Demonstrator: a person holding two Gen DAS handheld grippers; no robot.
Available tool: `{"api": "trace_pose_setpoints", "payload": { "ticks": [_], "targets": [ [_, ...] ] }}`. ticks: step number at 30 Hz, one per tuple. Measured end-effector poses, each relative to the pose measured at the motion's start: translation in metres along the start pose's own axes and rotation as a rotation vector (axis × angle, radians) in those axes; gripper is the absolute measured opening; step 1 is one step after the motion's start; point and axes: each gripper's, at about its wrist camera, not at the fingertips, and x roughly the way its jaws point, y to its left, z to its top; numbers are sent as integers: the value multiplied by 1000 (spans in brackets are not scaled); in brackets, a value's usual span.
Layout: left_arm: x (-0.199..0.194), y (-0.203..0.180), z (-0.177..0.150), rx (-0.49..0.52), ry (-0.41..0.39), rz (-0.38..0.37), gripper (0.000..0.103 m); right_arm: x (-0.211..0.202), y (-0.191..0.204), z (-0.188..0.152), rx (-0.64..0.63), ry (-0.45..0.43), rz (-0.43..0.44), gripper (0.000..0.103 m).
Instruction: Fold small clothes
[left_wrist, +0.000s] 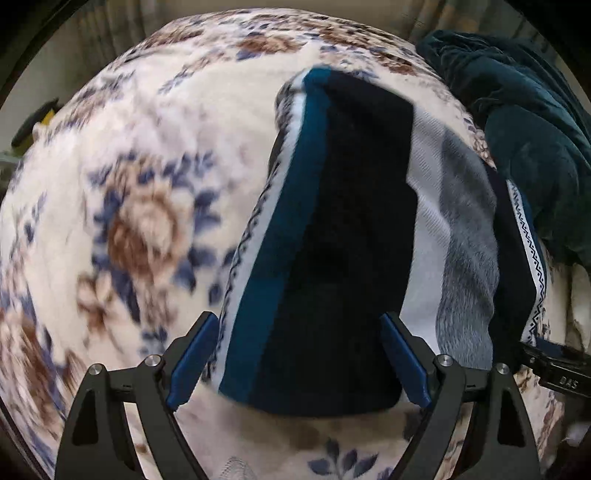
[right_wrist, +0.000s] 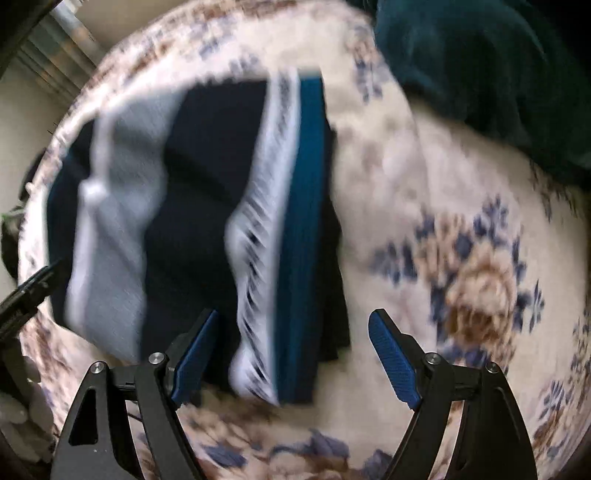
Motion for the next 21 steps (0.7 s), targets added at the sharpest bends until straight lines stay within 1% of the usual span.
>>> {"api": "trace_pose_setpoints", "payload": {
  "ticks": [1, 3, 5, 7, 8, 10, 12, 15, 18, 21],
  "targets": [
    [-2, 0, -3, -1, -1, 1, 88, 6, -7, -8, 21, 14, -3, 84],
    [-12, -3, -7, 3, -11, 31, 88, 9, -13, -16, 33, 23, -4, 84],
    [-27, -11, -11, 19, -36, 50, 88, 0, -14, -21, 40, -5, -24, 85],
    [-52, -24, -16, 48, -85, 82, 88, -18, -9, -24, 28, -60, -75, 100],
    [-65, -32, -19, 68, -100, 94, 94, -30, -5, -27, 22, -89, -106, 103],
    [-90, -47, -25, 97, -125, 137, 101, -60, 3, -35, 9, -149, -142, 103],
    [-120, -56, -31, 104, -153, 168, 101, -89, 11, -44, -4, -197, -177, 103],
    [-166, -63, -42, 88, -186, 167, 101, -140, 22, -64, -26, -267, -208, 103],
    [-219, -72, -59, 87, -236, 175, 101, -195, 28, -89, -22, -321, -217, 103],
    [-261, -78, -74, 104, -272, 179, 101, -248, 31, -112, -20, -372, -213, 103]
  ]
}}
